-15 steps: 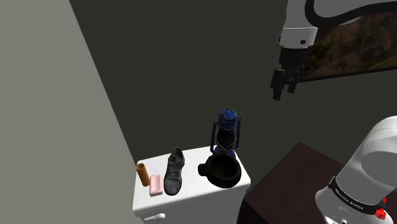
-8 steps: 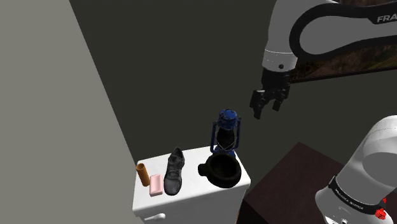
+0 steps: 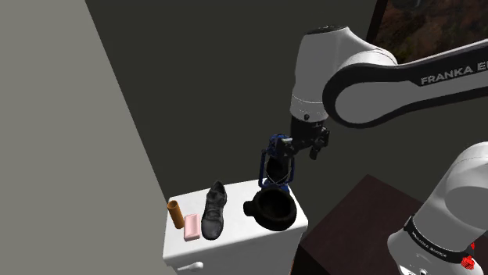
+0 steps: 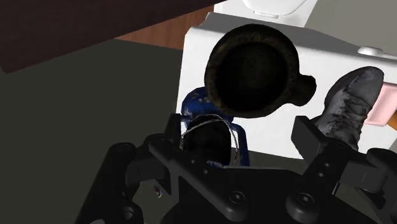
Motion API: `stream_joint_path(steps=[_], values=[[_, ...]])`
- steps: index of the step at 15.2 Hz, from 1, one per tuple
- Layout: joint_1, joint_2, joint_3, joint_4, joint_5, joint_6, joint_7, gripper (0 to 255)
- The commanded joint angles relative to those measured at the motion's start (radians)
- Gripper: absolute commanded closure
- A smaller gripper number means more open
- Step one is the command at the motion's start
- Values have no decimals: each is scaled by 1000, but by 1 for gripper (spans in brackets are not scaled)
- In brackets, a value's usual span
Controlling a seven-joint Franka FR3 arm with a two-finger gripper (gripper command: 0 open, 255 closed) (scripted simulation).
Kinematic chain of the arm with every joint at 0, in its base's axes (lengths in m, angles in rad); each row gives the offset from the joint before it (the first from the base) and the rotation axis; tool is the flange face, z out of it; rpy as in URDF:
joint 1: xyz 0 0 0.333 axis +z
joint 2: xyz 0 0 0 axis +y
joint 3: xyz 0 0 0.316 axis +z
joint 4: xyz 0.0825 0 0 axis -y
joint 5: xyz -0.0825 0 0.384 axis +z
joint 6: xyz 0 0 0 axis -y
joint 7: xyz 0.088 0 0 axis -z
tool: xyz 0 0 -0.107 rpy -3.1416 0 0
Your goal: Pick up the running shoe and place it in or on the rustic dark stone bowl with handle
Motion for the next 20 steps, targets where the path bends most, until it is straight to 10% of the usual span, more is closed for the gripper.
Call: stream_joint_path(steps=[1,7,12,15,20], values=[[-22,62,69,24,-11,58,89,0],[-149,304,306,128,-164,216,407,0],[-277,634,497,275,-562,253,833,0],[-173,853,435,398,-820,192,1076,0],[45,1098,279,621,-1024,93,1285,0]])
